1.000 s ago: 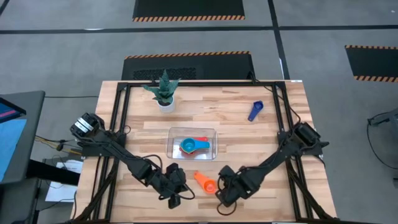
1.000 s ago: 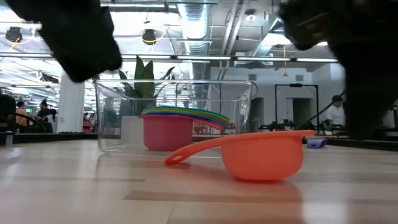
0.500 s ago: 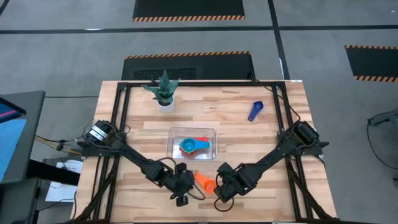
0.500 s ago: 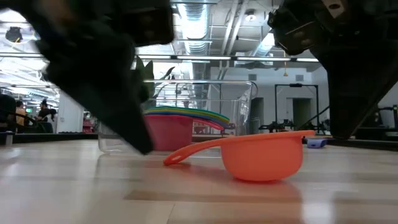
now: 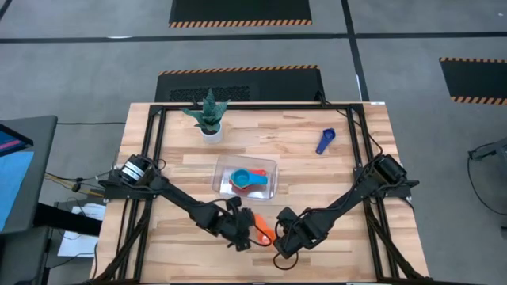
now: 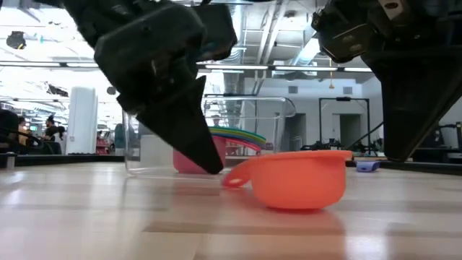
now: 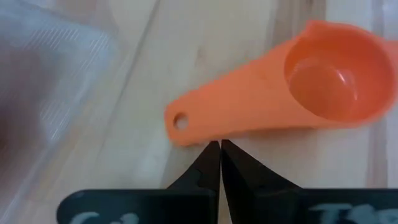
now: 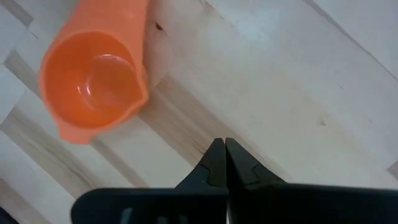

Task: Nest measuring cups in basket
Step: Stack the orange measuring cup into the light blue measuring cup

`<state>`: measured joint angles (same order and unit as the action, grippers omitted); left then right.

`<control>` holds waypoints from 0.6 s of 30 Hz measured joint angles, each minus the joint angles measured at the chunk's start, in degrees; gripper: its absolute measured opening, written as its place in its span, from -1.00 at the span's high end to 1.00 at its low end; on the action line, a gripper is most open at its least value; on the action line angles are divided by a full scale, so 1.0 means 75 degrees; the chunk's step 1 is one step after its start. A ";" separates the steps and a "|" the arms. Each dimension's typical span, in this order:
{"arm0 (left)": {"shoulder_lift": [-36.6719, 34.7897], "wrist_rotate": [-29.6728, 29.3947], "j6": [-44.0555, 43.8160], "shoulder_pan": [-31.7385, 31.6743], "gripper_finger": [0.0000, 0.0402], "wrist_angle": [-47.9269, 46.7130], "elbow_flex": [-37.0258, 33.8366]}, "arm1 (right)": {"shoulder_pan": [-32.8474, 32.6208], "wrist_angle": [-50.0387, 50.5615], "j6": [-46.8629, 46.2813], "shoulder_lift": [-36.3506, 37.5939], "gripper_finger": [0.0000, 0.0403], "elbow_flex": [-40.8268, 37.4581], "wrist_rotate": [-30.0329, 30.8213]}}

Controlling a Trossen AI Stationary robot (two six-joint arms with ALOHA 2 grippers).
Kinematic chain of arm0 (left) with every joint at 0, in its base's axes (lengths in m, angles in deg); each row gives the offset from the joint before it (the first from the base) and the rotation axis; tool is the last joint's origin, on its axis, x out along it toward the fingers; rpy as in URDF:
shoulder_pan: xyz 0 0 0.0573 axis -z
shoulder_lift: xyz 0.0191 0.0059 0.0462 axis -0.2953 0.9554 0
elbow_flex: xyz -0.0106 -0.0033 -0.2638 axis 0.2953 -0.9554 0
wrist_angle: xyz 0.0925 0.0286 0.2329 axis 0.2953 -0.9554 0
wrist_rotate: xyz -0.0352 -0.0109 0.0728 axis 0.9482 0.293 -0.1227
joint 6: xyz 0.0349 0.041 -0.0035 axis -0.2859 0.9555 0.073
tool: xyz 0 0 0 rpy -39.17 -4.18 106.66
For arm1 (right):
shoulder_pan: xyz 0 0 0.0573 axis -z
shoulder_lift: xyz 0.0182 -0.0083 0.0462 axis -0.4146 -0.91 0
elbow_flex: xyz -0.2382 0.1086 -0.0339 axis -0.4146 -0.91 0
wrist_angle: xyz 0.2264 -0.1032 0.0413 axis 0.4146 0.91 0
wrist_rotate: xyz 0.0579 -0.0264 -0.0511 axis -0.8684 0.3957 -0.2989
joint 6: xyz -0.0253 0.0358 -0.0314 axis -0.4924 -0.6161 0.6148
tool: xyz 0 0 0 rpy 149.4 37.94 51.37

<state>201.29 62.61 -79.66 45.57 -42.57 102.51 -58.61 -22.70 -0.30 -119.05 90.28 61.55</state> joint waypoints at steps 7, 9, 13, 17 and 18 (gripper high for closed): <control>-0.0003 0.0276 -0.0109 0.0173 1.00 -0.0398 0.0581 | 0.0004 -0.0090 0.0133 0.0000 0.98 0.0000 0.0009; -0.0003 0.0352 -0.0200 0.0249 1.00 -0.0661 0.0806 | 0.0001 -0.0230 0.0184 0.0000 0.99 0.0000 0.0022; -0.0009 0.0463 -0.0716 0.0430 1.00 -0.1745 0.1102 | 0.0041 -0.0859 0.0543 -0.0001 0.99 -0.0003 0.0035; -0.0017 0.0605 -0.1393 0.0766 1.00 -0.2907 0.1337 | 0.0146 -0.1451 0.0717 -0.0020 0.99 -0.0003 0.0070; -0.0014 0.0595 -0.1526 0.0896 1.00 -0.3183 0.1334 | 0.0176 -0.1460 0.0702 -0.0020 0.99 -0.0003 0.0082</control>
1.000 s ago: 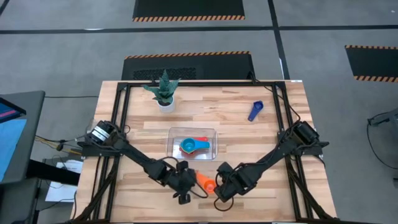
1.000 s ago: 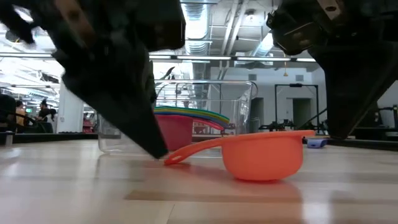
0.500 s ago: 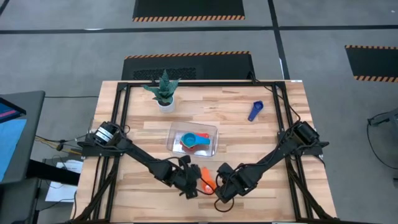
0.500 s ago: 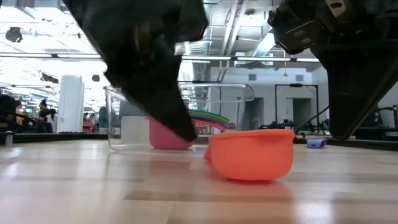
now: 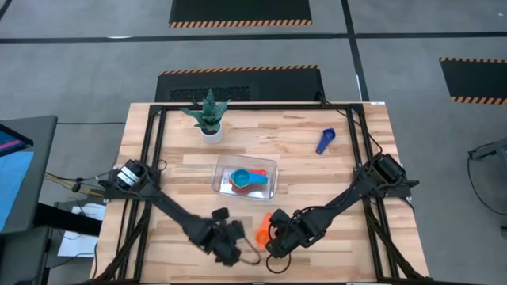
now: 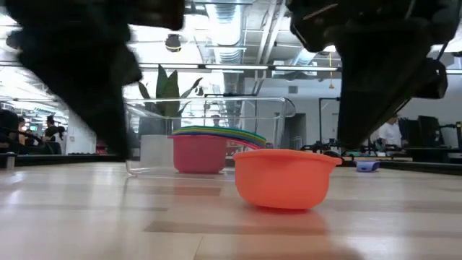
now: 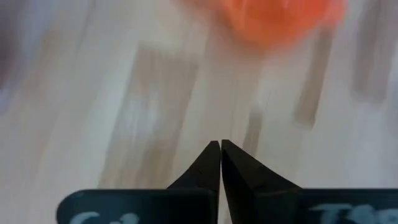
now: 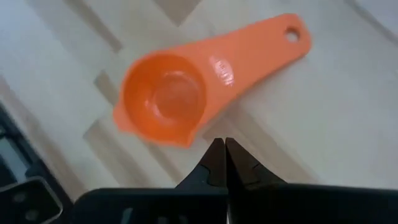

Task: Nest measuring cups in basket
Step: Stack the orange measuring cup into the light blue measuring cup

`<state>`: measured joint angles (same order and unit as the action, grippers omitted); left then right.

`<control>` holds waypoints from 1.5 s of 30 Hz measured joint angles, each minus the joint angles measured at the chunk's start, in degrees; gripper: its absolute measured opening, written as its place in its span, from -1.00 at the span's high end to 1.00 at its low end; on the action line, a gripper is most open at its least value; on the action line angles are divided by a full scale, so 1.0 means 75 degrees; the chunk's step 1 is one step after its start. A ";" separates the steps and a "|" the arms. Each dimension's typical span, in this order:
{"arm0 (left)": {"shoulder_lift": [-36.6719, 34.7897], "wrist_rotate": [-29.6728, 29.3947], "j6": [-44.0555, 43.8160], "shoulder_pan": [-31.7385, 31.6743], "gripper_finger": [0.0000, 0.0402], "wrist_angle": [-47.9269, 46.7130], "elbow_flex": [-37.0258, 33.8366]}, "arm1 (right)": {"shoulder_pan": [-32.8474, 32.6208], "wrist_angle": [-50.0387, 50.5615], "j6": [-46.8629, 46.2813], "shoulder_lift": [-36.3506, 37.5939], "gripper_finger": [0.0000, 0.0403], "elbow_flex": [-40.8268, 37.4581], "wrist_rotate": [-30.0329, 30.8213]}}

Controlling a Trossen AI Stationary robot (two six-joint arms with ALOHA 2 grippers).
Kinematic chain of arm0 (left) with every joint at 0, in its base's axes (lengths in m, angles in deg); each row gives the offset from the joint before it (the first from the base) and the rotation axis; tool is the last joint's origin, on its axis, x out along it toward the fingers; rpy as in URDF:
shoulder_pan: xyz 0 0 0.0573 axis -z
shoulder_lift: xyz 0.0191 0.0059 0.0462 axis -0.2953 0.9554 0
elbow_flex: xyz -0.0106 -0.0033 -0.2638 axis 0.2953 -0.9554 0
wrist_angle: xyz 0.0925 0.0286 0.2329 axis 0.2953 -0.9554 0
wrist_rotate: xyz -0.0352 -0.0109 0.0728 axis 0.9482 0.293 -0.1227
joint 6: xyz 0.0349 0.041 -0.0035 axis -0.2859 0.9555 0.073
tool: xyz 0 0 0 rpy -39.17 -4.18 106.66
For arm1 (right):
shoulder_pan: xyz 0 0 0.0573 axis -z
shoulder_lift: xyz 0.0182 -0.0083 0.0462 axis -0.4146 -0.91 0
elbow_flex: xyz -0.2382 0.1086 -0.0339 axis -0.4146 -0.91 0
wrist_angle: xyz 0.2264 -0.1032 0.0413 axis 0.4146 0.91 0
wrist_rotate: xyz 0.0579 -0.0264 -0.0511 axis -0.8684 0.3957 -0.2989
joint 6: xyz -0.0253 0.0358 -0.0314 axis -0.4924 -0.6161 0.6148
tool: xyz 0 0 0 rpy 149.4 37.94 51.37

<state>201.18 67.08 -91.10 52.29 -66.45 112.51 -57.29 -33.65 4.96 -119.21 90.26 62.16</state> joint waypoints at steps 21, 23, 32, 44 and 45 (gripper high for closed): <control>-0.0001 -0.0129 -0.0789 0.1233 1.00 -0.0986 0.0038 | -0.0136 -0.0190 -0.1164 -0.0888 1.00 0.0374 -0.0023; -0.0014 -0.0104 -0.0789 0.1260 1.00 -0.1000 0.0038 | -0.0122 -0.0169 -0.1154 -0.1069 1.00 0.0560 -0.0036; -0.0018 -0.0049 -0.0698 0.1323 1.00 -0.1026 0.0041 | 0.0251 -0.0232 -0.0334 -0.1659 1.00 0.1716 0.0191; -0.0032 -0.0089 -0.0496 0.1312 1.00 -0.1137 0.0041 | -0.0166 0.0869 -0.0244 -0.0526 1.00 0.1757 0.0331; -0.0044 -0.0123 -0.0432 0.1305 1.00 -0.1134 0.0041 | -0.0225 0.1230 -0.0126 -0.0335 0.99 0.1757 0.0351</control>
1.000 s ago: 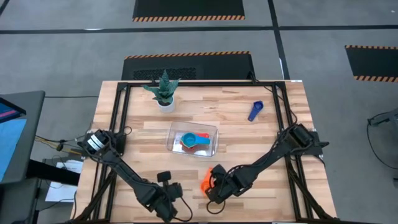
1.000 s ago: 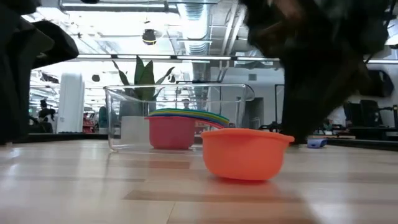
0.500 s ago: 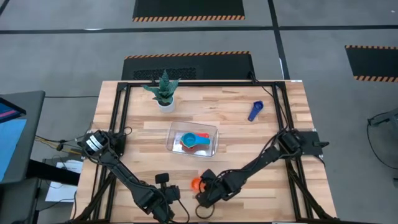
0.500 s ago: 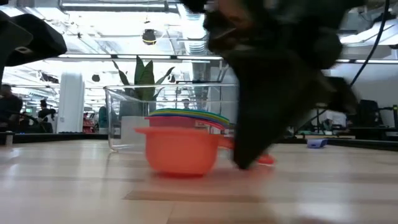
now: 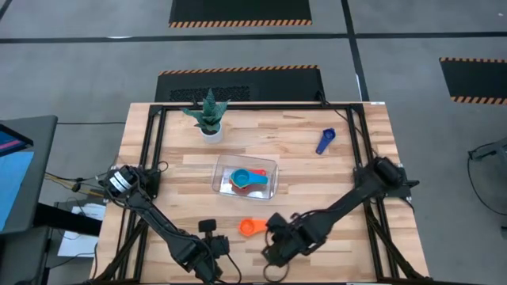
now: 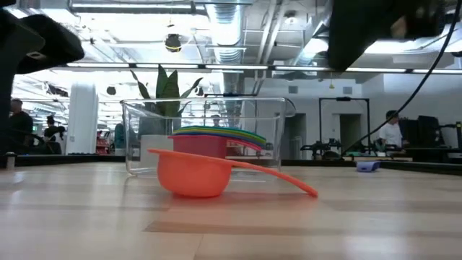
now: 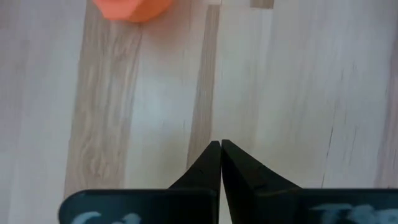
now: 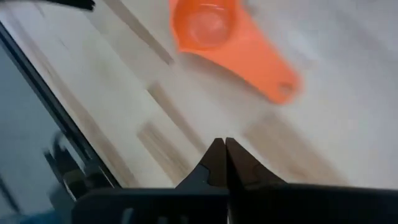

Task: Nest measuring cups in basket
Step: Stack the orange measuring cup into the light blue measuring cup

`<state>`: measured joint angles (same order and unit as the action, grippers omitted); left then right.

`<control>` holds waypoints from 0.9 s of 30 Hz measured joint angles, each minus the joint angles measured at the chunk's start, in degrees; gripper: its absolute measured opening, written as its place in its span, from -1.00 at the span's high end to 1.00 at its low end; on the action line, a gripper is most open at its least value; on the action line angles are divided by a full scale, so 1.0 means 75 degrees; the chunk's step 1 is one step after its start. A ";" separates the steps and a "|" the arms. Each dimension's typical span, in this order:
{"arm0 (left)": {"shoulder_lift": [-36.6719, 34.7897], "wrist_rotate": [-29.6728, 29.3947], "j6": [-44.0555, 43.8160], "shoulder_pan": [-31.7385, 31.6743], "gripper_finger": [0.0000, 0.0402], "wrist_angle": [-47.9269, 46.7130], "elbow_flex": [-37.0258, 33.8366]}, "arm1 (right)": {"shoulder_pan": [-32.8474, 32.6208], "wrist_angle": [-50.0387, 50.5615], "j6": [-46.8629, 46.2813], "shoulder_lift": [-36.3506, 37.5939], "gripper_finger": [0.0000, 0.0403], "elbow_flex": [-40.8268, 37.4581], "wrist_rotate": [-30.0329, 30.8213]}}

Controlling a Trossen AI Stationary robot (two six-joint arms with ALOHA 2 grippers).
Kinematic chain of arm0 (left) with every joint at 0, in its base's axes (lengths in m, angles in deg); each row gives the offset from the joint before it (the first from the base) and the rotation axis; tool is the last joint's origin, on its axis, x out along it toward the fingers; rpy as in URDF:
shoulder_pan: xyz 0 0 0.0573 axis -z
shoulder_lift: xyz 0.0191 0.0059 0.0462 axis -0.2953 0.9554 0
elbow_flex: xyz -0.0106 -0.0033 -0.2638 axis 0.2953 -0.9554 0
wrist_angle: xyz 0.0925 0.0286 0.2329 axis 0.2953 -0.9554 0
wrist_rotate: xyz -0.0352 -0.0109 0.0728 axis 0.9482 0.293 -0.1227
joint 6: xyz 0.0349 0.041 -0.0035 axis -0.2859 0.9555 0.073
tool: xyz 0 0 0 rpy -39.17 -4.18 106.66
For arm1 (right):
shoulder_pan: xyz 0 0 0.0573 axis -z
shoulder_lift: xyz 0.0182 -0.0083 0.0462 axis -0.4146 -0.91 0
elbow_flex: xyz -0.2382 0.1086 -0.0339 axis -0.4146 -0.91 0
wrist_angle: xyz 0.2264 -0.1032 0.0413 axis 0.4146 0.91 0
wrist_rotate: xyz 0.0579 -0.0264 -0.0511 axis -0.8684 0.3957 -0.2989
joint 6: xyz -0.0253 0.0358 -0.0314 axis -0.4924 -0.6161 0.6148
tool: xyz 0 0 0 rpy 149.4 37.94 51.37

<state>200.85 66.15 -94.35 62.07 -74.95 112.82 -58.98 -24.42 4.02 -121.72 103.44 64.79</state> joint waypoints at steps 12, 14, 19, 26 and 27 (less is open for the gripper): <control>-0.0108 0.1154 0.2124 -0.1032 1.00 0.1853 0.0003 | -0.0822 0.6251 -0.2173 0.2507 0.88 -0.0204 0.2552; -0.0108 0.1716 0.2266 -0.1375 1.00 0.2136 0.0017 | -0.0870 0.5969 -0.2132 0.2868 0.88 -0.0575 0.2799; -0.0105 0.2724 0.2099 -0.2070 0.95 0.0987 0.0817 | -0.0942 0.6033 -0.2333 0.3619 0.89 -0.1691 0.3000; -0.0111 0.1757 0.3187 -0.2117 0.81 0.0154 0.2513 | -0.1121 0.5414 -0.3036 0.4554 0.85 -0.3085 0.3042; -0.0111 0.1780 0.3300 -0.2139 0.79 0.0016 0.2680 | -0.1154 0.5303 -0.3038 0.4648 0.84 -0.3220 0.3048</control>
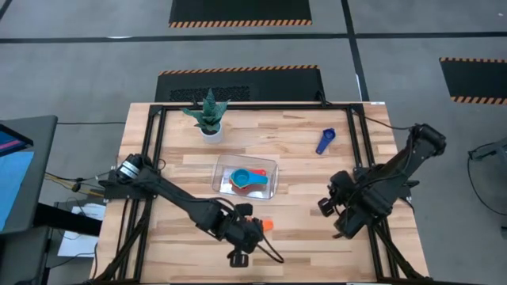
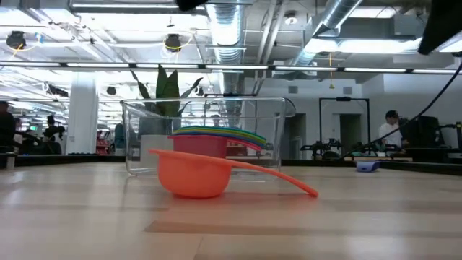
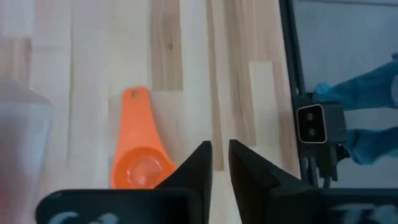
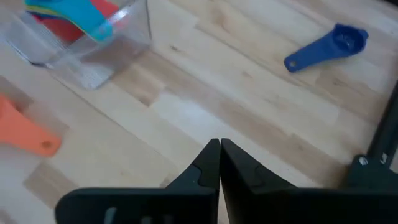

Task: Nest measuring cups in basket
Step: Stack the orange measuring cup into the light blue measuring cup

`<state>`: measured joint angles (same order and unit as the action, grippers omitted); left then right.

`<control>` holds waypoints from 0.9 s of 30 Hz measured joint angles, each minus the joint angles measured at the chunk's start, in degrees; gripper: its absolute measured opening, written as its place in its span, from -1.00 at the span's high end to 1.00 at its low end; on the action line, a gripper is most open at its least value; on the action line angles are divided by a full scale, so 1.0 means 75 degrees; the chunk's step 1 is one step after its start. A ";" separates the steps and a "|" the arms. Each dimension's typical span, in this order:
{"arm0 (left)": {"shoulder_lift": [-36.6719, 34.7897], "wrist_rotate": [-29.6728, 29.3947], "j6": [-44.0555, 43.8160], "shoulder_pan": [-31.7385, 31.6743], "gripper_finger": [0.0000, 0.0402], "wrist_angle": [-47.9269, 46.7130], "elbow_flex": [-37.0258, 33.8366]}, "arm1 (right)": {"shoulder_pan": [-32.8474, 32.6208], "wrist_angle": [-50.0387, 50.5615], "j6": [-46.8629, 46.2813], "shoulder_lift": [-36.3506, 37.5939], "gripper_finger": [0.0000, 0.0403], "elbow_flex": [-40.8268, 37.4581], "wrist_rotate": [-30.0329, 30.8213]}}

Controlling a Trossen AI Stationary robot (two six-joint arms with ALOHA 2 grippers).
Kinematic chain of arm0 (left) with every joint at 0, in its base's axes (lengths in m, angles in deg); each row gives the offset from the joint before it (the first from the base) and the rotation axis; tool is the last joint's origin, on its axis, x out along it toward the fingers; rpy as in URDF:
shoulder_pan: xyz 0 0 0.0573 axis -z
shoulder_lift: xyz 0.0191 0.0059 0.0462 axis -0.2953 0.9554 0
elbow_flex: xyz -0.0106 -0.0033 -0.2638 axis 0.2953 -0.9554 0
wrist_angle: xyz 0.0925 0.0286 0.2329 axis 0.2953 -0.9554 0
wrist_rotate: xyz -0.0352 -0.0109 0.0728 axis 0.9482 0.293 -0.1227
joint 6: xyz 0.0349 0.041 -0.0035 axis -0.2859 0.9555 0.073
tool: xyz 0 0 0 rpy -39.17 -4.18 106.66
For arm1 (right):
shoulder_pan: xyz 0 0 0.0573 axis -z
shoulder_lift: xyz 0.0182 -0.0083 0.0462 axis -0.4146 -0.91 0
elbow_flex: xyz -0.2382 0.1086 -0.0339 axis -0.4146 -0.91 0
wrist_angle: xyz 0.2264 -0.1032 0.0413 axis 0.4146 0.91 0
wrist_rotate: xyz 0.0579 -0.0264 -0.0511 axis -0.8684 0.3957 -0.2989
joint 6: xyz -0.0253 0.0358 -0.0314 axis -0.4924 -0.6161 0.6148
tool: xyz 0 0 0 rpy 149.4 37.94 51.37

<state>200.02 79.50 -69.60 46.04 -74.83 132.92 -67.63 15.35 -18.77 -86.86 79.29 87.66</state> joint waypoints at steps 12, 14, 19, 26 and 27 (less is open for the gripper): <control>0.0003 -0.0020 0.1299 -0.0218 0.15 -0.1601 0.0292 | -0.0151 -0.0837 -0.0027 0.0196 0.81 -0.0974 0.0159; 0.0003 -0.0047 0.1426 -0.0218 0.04 -0.1437 0.0173 | -0.0151 -0.0863 -0.0022 0.0207 0.81 -0.0974 0.0165; 0.0084 -0.0349 0.2131 -0.0175 -0.15 -0.0749 -0.0333 | -0.0151 -0.0849 -0.0007 0.0204 0.81 -0.0974 0.0159; 0.0291 -0.0402 0.2471 -0.0157 -0.15 -0.0709 -0.0629 | -0.0151 -0.0847 -0.0007 0.0202 0.81 -0.0974 0.0152; 0.0291 -0.0402 0.2589 -0.0157 -0.14 -0.0640 -0.0629 | -0.0148 -0.0840 -0.0007 0.0204 0.81 -0.0974 0.0135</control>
<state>202.20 76.48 -50.18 44.86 -79.63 128.20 -68.75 9.05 -18.82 -85.33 71.99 88.67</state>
